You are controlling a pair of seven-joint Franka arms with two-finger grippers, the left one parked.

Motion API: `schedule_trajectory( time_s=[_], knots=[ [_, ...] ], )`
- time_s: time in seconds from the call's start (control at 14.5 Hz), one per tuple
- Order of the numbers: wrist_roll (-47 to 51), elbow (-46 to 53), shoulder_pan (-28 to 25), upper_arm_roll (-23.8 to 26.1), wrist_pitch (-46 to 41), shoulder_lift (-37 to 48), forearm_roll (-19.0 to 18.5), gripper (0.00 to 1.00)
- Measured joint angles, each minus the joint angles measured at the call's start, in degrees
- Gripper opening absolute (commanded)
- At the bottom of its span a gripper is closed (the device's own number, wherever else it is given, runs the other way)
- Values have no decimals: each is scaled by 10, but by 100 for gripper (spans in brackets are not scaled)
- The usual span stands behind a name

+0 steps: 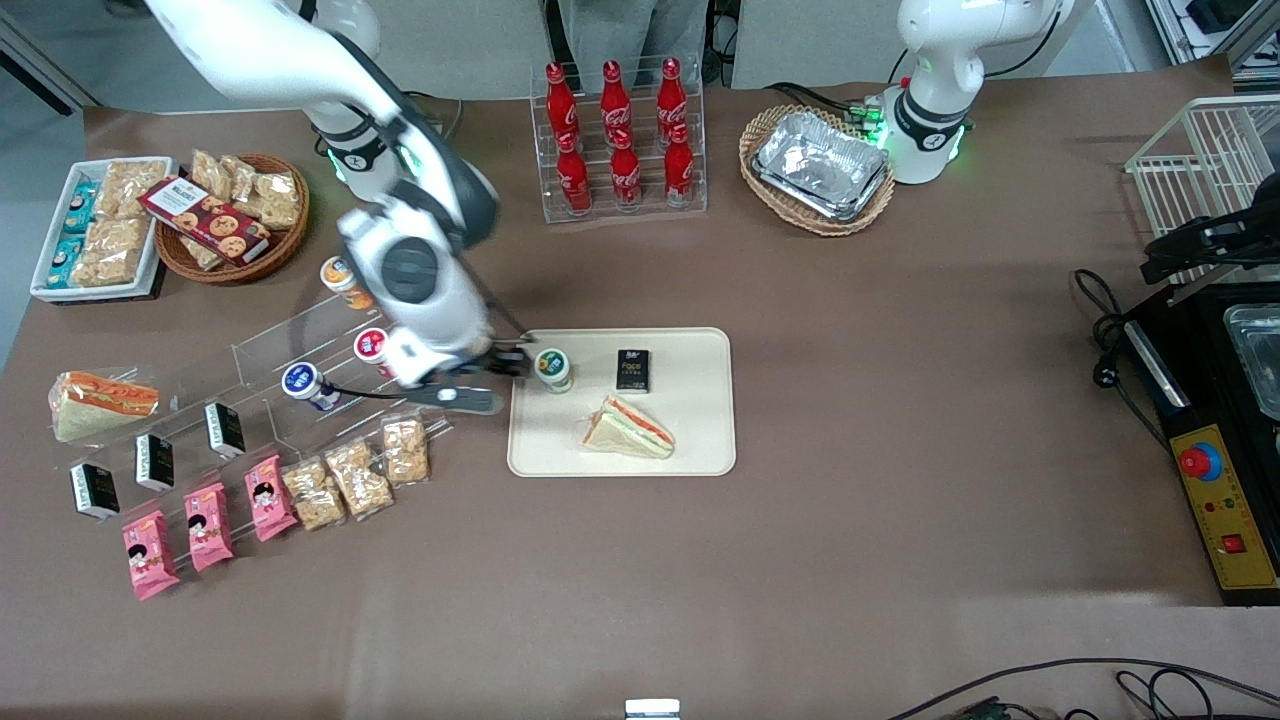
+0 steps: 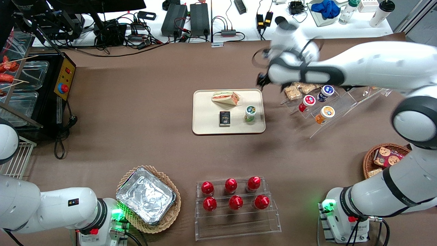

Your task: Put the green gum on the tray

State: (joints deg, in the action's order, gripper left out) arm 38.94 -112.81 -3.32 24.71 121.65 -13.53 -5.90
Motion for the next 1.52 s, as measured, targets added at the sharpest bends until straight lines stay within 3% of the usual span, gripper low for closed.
schedule_trajectory(
  time_s=[0.14,0.41,0.62,0.9,1.1,1.52],
  knots=[
    [-103,30,62,-2,-87,63,36,100],
    [-279,125,192,-5,-229,107,59,100],
    [-349,192,235,-12,-272,105,61,100],
    [-462,197,275,-24,-270,98,61,100],
    [-477,197,264,-63,-255,87,61,100],
    [-481,202,119,-224,-245,74,61,100]
  ],
)
